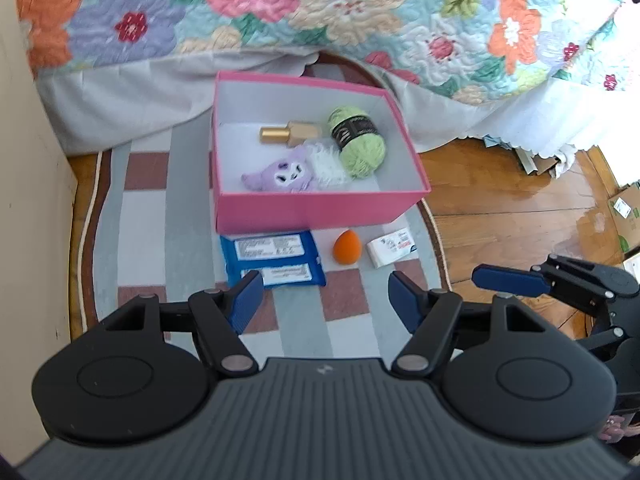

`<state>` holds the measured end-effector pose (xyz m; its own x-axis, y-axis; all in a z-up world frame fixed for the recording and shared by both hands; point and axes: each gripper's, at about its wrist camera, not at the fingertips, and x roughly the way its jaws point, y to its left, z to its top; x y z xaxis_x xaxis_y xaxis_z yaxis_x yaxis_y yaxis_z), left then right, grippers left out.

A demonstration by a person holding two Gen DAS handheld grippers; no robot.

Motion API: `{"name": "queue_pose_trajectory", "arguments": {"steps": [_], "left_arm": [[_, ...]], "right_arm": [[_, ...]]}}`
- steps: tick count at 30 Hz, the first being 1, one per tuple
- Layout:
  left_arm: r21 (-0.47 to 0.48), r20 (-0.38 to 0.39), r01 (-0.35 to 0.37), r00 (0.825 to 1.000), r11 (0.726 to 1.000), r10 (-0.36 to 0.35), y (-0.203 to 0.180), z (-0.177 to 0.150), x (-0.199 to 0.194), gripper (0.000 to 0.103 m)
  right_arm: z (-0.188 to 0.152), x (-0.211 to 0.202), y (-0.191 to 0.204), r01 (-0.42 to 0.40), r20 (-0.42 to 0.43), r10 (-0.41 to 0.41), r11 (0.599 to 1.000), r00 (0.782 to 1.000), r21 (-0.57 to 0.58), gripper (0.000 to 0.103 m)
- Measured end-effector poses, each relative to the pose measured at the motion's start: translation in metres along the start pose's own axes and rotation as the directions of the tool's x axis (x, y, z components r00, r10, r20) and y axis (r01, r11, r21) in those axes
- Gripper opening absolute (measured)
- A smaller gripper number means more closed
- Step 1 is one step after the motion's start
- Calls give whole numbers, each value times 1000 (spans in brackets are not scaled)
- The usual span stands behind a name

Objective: Organize objects
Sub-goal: 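Withdraw the left gripper from the box toward the blue wipe pack, then lower the left gripper onto the blue wet-wipe pack and grasp it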

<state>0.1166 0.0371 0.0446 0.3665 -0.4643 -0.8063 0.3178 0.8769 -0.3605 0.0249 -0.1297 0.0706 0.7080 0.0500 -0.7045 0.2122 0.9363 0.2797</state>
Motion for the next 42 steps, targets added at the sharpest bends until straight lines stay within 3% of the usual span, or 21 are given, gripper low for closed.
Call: {"name": "queue_pose_trajectory", "arguments": {"steps": [8,22,26,29,33,38,39,40,42], "left_arm": [[-66,-29,15,999,998,-17,29,-14,31,68],[-86,-12,-16,1000,996,15,68,-33,93,68],[-95,-11,-19,1000,995,18,80,-35,123,68],[-144,1,-6,1000,990,6,91,-35,147,66],[-174,0,-22,1000,985,23,103,-35,171,66],[-203,19,-5,1000,979,9,109,-42,187,65],[-195,41,-1,999,981,9,107,-42,187,65],[-188,50,2,999,982,8,106,-42,187,63],[-187,64,14,998,982,-2,105,-42,189,50]], "right_arm": [[-17,36,-9,-14,-23,15,998,1000,63,63],[-45,120,-43,-19,-62,27,991,998,132,62],[-54,148,-60,22,-72,-9,983,997,182,62],[-64,167,-76,93,-81,-73,955,994,281,63],[-80,186,-93,71,-66,-48,905,997,419,63],[-86,199,-101,30,-18,-24,884,1000,466,63],[-86,201,-102,21,-6,-21,884,1000,466,61],[-87,203,-102,14,4,-18,886,1000,464,51],[-85,206,-103,16,-14,-11,892,1000,453,36]]}}
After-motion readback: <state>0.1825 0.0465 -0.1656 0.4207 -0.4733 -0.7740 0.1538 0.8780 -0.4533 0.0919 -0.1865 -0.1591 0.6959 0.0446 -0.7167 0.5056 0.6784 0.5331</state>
